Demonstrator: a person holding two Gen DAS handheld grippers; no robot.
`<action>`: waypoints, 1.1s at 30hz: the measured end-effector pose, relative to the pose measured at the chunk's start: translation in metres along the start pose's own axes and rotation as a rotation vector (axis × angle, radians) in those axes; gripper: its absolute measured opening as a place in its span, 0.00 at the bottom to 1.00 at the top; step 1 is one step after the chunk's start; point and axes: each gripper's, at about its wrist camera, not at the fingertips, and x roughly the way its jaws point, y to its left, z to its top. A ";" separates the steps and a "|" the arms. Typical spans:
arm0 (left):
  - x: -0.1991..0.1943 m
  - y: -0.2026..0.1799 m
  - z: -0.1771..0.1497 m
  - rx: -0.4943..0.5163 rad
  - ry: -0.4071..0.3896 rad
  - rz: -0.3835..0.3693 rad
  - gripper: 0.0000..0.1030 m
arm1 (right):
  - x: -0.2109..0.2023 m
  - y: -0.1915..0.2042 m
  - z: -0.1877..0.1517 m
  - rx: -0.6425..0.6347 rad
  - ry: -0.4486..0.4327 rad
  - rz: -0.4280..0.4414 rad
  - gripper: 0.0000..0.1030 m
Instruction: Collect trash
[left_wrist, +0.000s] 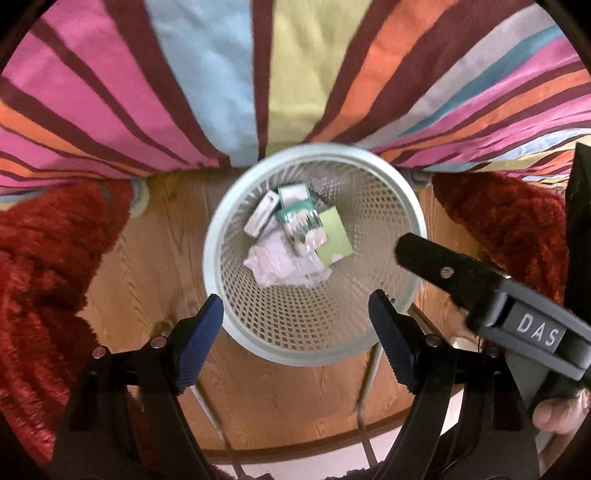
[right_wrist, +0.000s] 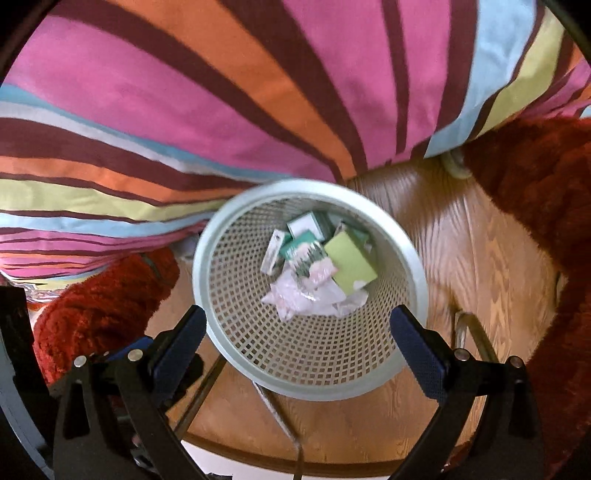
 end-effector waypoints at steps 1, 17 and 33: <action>-0.005 0.002 -0.001 0.000 -0.014 0.003 0.77 | -0.005 0.001 -0.001 -0.005 -0.014 0.002 0.92; -0.082 0.012 -0.023 -0.001 -0.303 -0.001 0.77 | -0.095 0.015 -0.028 -0.172 -0.287 -0.043 0.93; -0.170 -0.012 -0.048 0.109 -0.659 0.126 0.77 | -0.184 0.040 -0.054 -0.321 -0.664 -0.054 0.93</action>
